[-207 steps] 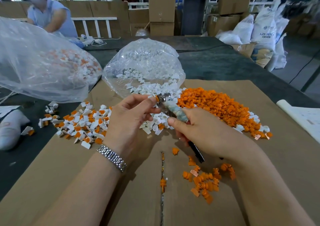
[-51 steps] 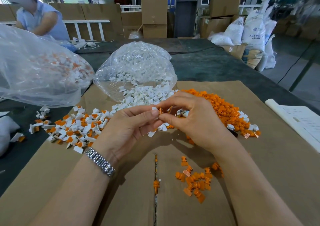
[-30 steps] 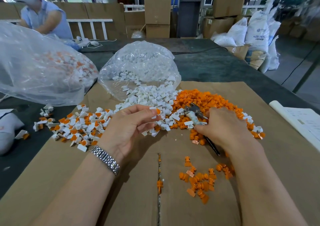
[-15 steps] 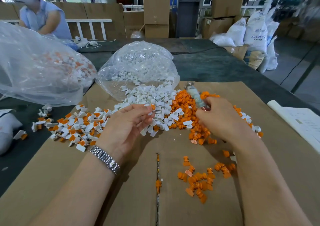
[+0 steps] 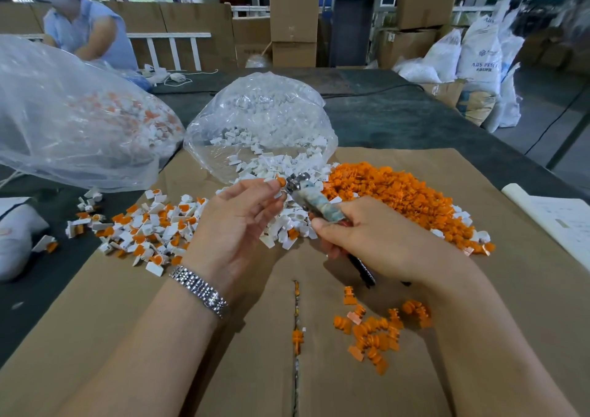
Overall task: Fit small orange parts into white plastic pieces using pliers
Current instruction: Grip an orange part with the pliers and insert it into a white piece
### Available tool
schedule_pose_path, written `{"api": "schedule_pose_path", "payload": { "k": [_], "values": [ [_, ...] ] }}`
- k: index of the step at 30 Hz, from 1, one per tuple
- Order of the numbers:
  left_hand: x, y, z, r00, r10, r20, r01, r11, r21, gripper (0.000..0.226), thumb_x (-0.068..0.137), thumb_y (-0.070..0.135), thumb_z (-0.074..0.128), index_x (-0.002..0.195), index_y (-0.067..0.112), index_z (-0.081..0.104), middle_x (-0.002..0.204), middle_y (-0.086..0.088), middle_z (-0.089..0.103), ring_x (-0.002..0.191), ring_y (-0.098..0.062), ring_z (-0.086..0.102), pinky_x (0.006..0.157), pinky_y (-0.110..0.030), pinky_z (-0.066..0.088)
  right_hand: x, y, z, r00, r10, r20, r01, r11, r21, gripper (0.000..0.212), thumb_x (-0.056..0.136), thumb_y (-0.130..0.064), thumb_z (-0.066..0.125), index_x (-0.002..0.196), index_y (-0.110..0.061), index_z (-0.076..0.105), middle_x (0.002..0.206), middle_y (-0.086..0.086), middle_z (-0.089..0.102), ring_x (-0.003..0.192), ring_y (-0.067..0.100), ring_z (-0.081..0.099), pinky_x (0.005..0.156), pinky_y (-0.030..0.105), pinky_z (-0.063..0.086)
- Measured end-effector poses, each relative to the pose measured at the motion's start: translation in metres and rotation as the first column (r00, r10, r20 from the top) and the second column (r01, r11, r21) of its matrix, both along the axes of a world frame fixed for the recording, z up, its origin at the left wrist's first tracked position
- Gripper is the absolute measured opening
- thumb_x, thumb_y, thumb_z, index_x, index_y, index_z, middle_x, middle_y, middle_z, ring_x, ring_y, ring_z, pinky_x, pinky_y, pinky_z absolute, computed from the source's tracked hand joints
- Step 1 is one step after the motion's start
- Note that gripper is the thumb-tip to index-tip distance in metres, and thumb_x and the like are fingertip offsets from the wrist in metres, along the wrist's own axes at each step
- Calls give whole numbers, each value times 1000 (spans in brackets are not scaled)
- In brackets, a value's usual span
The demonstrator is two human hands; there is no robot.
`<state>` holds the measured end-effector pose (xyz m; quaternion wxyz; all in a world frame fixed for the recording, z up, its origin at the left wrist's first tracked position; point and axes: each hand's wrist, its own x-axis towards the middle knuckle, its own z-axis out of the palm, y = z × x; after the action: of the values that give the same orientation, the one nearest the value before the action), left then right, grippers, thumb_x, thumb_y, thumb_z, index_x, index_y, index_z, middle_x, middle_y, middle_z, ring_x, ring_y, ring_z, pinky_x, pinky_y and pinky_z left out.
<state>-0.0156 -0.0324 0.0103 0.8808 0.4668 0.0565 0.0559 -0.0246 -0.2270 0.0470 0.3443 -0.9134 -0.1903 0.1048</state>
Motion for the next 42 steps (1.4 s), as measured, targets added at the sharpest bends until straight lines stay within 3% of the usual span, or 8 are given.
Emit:
{"api": "schedule_pose_path", "payload": {
  "k": [7,11,15,23,29,34,38,42],
  "values": [
    [-3,-4,3,1000,15,26,-15,1000,12,17,68,6,81,83,7,72,84,-6,76,76,-14,72,69,-20,58,0,1,1,1000,-6,-1,6,1000,2,42,102,-48,52,86,-11,67,80,5,71,71,16,63,68,35,47],
    [-3,-4,4,999,31,17,-31,999,27,22,68,7,80,88,5,70,84,-6,76,78,-14,72,70,-20,58,-1,0,1,1000,20,6,-20,1000,-4,45,102,-48,50,88,-9,66,86,14,71,77,27,65,73,47,50],
    [-2,-4,2,1000,23,10,-23,999,37,8,67,6,81,73,11,78,84,-7,76,78,-15,73,70,-20,58,-1,-1,0,999,46,22,-45,998,-36,43,102,-47,50,81,-10,59,64,1,52,50,4,42,58,31,35],
    [0,-2,-3,1000,-7,-4,7,998,55,8,65,6,83,68,12,78,85,-9,76,77,-16,74,67,-19,58,0,4,-7,996,45,76,-43,998,-35,42,104,-45,48,87,-8,60,84,12,67,76,26,63,71,42,50],
    [2,0,-7,999,2,-34,-1,999,50,11,62,5,83,72,8,78,85,-11,77,76,-17,75,66,-20,58,5,7,-15,985,-2,170,13,998,-68,45,102,-46,53,64,-22,46,62,-3,46,54,10,42,53,27,31],
    [1,-3,-8,998,18,-53,-17,999,36,12,61,3,83,70,7,75,82,-12,76,74,-19,75,65,-21,59,9,6,-16,985,-32,172,48,995,-90,50,101,-45,56,63,-15,44,59,0,39,50,14,35,51,29,28],
    [0,-4,-8,998,21,-65,-19,999,41,8,62,2,82,65,8,78,83,-12,77,75,-19,75,66,-22,59,10,7,-17,979,-46,197,69,991,-116,49,101,-44,56,62,-15,45,58,1,41,50,14,36,49,26,27],
    [0,-6,-10,996,29,-87,-24,999,49,8,76,-2,78,83,-4,75,71,-9,73,72,-17,74,71,-23,60,9,9,-18,982,-16,186,46,987,-155,44,101,-51,51,69,-21,49,66,2,54,59,18,52,54,34,40]
  ]
}}
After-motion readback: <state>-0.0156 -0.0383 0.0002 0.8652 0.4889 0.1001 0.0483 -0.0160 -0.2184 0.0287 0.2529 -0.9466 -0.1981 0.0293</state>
